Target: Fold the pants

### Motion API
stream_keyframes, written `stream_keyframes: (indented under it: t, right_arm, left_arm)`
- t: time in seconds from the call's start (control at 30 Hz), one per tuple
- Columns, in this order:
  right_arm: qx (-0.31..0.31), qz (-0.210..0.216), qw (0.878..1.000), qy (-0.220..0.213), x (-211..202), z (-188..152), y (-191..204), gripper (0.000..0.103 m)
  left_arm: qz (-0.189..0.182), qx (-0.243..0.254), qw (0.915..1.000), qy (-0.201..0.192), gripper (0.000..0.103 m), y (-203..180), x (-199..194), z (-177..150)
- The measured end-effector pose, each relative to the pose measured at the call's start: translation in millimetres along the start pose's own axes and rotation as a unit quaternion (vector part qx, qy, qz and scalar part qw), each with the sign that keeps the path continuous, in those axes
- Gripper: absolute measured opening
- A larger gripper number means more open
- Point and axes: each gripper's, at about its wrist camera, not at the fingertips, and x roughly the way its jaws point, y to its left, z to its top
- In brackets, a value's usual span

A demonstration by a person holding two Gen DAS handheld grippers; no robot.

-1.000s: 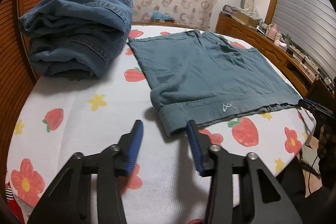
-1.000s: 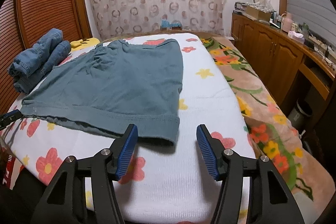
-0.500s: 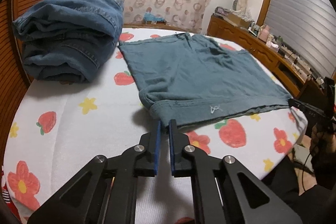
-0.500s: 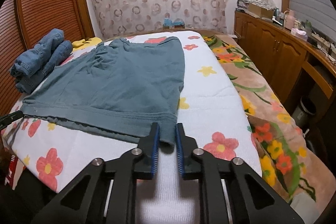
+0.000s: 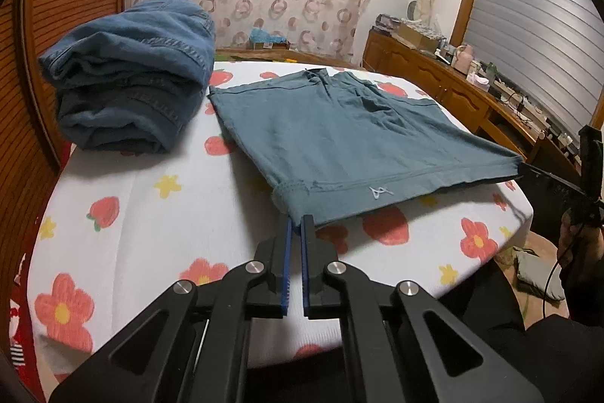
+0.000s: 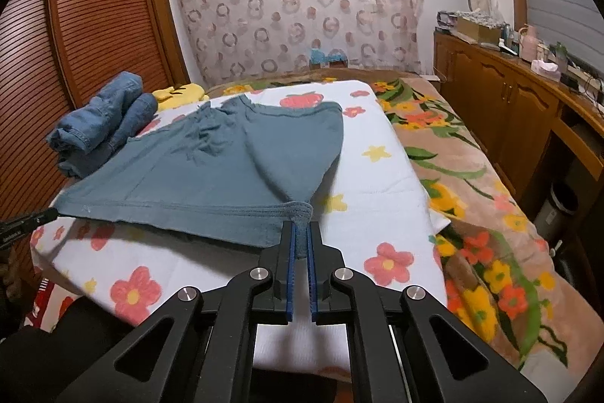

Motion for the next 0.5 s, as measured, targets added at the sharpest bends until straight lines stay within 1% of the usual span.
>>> stream_keyframes:
  t: [0.27, 0.4, 0.5]
  right_arm:
    - [0.0, 0.013, 1.0, 0.01, -11, -13, -1, 0.005]
    - [0.011, 0.019, 1.0, 0.013, -2, -15, -6, 0.005]
    - [0.019, 0.026, 0.999, 0.009, 5, -10, -6, 0.005]
  left_arm:
    - [-0.001, 0.013, 0.9999, 0.008, 0.005, -3, -9, -10]
    - [0.012, 0.023, 0.9996, 0.014, 0.005, -2, -6, -12]
    - [0.018, 0.021, 0.9995, 0.017, 0.006, -2, -3, -11]
